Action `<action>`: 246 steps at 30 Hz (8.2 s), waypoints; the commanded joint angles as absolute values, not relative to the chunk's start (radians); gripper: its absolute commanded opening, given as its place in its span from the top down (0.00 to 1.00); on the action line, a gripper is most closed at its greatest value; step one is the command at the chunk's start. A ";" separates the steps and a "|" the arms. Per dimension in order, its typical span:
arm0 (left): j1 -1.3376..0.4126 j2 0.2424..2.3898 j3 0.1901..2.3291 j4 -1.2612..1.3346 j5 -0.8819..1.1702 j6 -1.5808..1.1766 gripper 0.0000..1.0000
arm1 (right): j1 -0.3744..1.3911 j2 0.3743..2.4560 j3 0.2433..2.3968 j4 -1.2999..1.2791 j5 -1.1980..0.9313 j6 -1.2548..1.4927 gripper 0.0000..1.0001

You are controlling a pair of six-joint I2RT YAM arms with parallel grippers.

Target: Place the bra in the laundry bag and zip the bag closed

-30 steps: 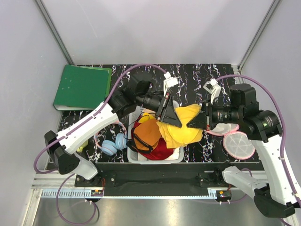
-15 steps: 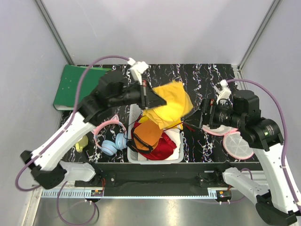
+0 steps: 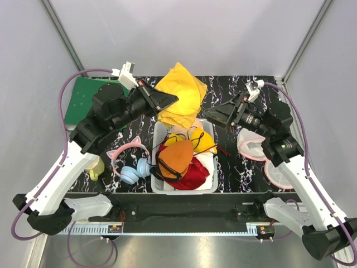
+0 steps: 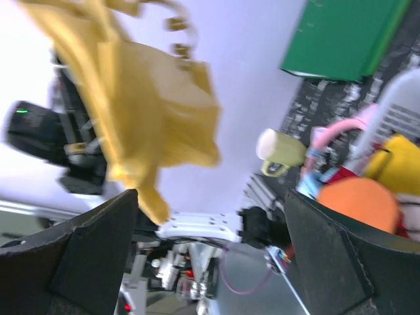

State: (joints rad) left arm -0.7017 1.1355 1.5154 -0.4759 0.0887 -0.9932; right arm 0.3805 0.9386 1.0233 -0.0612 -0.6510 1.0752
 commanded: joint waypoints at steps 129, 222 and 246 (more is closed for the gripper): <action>-0.430 1.201 1.284 -0.344 0.454 -0.430 0.25 | -0.189 1.578 1.227 -0.741 0.094 0.586 1.00; -0.341 2.422 2.146 -0.400 0.241 -0.543 0.57 | 0.143 2.298 2.456 -0.821 -0.448 0.686 1.00; -0.337 2.217 2.040 -0.296 0.317 -0.592 1.00 | 0.166 2.385 2.367 -0.655 -1.015 0.606 1.00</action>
State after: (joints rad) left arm -0.3412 2.2818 2.0502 -0.3885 0.2657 -0.5743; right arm 0.1486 2.3798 2.3974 -0.7132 -0.8768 0.6575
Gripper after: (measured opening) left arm 0.013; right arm 0.056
